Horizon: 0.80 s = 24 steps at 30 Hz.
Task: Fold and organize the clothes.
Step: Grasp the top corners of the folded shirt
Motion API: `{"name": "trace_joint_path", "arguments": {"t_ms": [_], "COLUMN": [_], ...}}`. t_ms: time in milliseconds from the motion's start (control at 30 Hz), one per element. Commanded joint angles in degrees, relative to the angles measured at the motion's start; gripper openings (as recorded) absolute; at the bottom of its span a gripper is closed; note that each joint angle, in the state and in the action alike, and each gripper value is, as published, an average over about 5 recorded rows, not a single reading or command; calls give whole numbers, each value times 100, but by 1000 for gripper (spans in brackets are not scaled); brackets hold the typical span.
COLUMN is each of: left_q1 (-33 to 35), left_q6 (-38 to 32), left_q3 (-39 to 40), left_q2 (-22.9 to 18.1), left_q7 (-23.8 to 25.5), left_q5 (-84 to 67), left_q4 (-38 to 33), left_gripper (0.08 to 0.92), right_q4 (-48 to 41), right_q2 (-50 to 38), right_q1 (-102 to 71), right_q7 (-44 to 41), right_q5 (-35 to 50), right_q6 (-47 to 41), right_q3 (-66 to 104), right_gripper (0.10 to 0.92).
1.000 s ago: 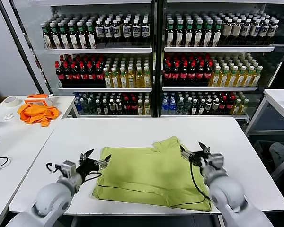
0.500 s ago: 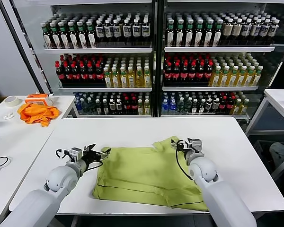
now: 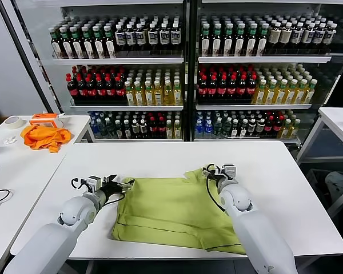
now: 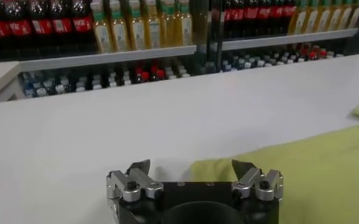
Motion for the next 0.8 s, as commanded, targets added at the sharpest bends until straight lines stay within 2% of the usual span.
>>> {"name": "trace_joint_path", "arguments": {"t_ms": [33, 533, 800], "left_q1": [-16, 120, 45], "left_q6": [-21, -253, -428], "left_q3": [47, 0, -64], "left_q2": [-18, -100, -97], "left_q7": [94, 172, 311], "left_q5": [-2, -5, -85], "left_q4": [166, 47, -52], "left_gripper": [798, 378, 139], "right_q4": [-329, -428, 220], "right_q2": [101, 148, 33], "right_q1": [119, 56, -219], "right_q7": [-146, -283, -326], "right_q5": [-5, -46, -82], "right_q6": [32, 185, 493], "right_q3": [-44, -27, 77], "right_gripper": [796, 377, 162]}}
